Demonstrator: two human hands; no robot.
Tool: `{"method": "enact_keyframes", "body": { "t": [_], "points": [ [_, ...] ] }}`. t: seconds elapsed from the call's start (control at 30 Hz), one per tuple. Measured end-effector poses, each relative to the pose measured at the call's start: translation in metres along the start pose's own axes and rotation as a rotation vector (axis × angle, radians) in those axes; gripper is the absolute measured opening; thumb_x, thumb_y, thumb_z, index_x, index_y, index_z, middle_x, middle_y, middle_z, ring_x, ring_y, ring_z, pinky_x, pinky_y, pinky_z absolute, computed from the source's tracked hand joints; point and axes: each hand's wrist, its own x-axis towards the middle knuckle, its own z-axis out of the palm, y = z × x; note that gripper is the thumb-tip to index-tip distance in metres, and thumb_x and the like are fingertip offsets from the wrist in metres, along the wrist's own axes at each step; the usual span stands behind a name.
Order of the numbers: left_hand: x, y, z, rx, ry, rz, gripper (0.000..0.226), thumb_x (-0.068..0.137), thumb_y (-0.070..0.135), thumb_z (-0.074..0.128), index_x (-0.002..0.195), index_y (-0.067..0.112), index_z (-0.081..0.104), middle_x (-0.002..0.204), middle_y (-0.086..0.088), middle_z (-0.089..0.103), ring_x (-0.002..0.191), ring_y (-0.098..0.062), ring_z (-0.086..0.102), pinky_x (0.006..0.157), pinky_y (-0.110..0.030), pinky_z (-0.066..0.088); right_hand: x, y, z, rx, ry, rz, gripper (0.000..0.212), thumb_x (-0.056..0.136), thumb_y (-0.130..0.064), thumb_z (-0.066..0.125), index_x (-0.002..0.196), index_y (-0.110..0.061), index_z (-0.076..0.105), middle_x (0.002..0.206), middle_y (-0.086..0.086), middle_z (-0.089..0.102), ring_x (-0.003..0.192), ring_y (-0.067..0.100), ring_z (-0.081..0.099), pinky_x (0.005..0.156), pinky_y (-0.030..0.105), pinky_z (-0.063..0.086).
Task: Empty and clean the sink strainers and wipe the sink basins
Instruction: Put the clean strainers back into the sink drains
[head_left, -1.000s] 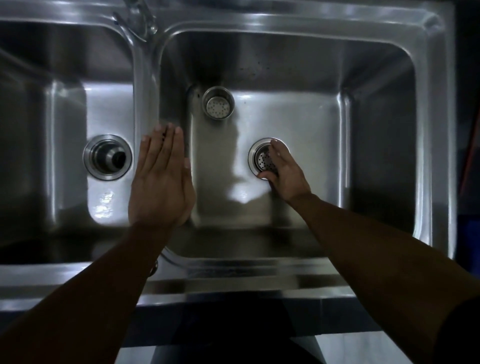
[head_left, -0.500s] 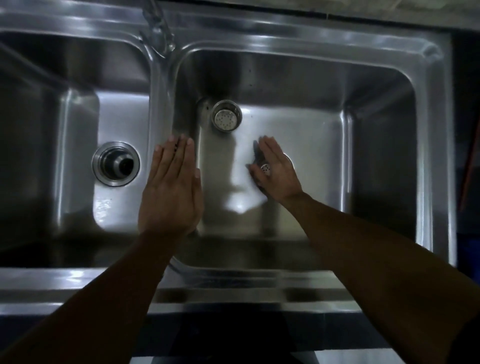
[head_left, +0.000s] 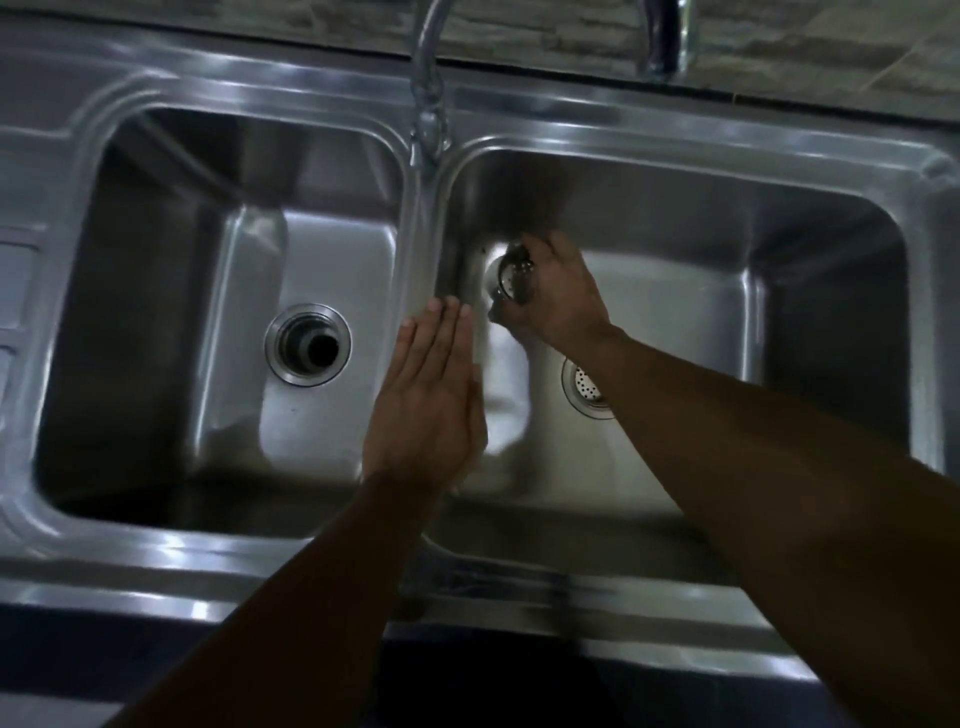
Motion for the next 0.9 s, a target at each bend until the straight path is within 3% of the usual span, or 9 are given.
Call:
{"method": "enact_keyframes", "body": {
  "t": [0.1,0.2,0.3,0.37,0.5,0.6,0.67,0.8,0.9],
  "points": [
    [-0.001,0.001,-0.005,-0.041,-0.015,-0.004,0.055,0.105,0.022,0.032,0.156,0.000,0.025,0.164,-0.018,0.024,0.155,-0.028,0.018,0.128,-0.038,0.007,-0.031,-0.002,-0.019,0.045,0.024,0.023,0.105,0.057,-0.060,0.086,0.143,-0.017,0.045,0.145,0.005,0.043,0.131,0.025,0.047,0.106,0.033,0.044],
    [-0.002,0.001,-0.017,-0.212,-0.034,-0.053,0.057,0.106,0.020,0.031,0.158,0.004,0.015,0.167,-0.011,0.013,0.157,-0.021,0.008,0.128,-0.031,0.001,-0.063,-0.008,-0.047,0.085,0.071,0.009,0.108,0.055,-0.070,0.068,0.145,-0.017,0.045,0.145,0.005,0.043,0.133,0.023,0.043,0.110,0.030,0.039],
    [-0.002,-0.006,-0.031,-0.419,-0.072,-0.059,0.060,0.106,0.018,0.032,0.160,0.009,0.008,0.169,-0.003,0.003,0.155,-0.013,-0.002,0.126,-0.023,-0.002,-0.082,-0.021,-0.074,0.079,0.128,-0.006,0.094,0.059,-0.058,0.072,0.143,-0.020,0.048,0.140,0.003,0.046,0.127,0.017,0.045,0.107,0.027,0.041],
    [-0.007,-0.020,-0.044,-0.514,-0.120,-0.074,0.063,0.106,0.018,0.033,0.161,0.014,0.002,0.170,-0.001,0.000,0.155,-0.011,-0.005,0.126,-0.027,0.000,-0.088,-0.037,-0.085,0.062,0.168,-0.046,0.086,0.066,-0.045,0.081,0.142,-0.018,0.050,0.138,0.003,0.049,0.124,0.016,0.049,0.106,0.024,0.041],
    [-0.025,-0.083,-0.071,-0.322,-0.083,-0.203,0.070,0.102,0.017,0.043,0.160,0.008,0.004,0.169,-0.010,0.003,0.156,-0.019,-0.001,0.127,-0.035,0.001,-0.091,-0.086,-0.090,0.106,0.252,-0.231,0.081,0.072,-0.037,0.085,0.139,-0.006,0.055,0.125,0.011,0.056,0.112,0.012,0.052,0.101,0.002,0.031],
    [-0.042,-0.152,-0.099,-0.130,-0.078,-0.256,0.070,0.100,0.020,0.040,0.159,0.003,0.006,0.168,-0.016,0.003,0.157,-0.028,0.002,0.126,-0.038,-0.002,-0.084,-0.131,-0.079,0.137,0.180,-0.336,0.081,0.076,-0.044,0.081,0.142,-0.006,0.052,0.126,0.010,0.054,0.111,0.010,0.050,0.105,0.011,0.040],
    [-0.057,-0.197,-0.115,-0.052,-0.065,-0.276,0.071,0.096,0.024,0.035,0.158,0.000,0.010,0.167,-0.021,0.009,0.155,-0.035,0.009,0.127,-0.048,0.007,-0.075,-0.158,-0.063,0.123,0.120,-0.389,0.082,0.076,-0.045,0.080,0.143,-0.006,0.052,0.129,0.010,0.053,0.117,0.013,0.051,0.110,0.020,0.040],
    [-0.089,-0.265,-0.132,0.070,-0.110,-0.387,0.069,0.100,0.034,0.036,0.157,0.005,0.011,0.167,-0.020,0.011,0.155,-0.035,0.009,0.124,-0.058,0.016,-0.057,-0.200,-0.018,0.131,0.030,-0.421,0.080,0.072,-0.050,0.082,0.138,-0.014,0.056,0.128,0.003,0.051,0.113,0.000,0.043,0.102,-0.003,0.026],
    [-0.105,-0.285,-0.130,0.077,-0.143,-0.410,0.073,0.098,0.047,0.023,0.158,0.008,0.008,0.168,-0.018,0.005,0.156,-0.033,0.004,0.125,-0.055,0.011,-0.047,-0.216,0.022,0.122,-0.067,-0.390,0.082,0.070,-0.051,0.085,0.138,-0.017,0.054,0.129,-0.001,0.046,0.115,-0.001,0.040,0.106,0.005,0.029]
  ]
}}
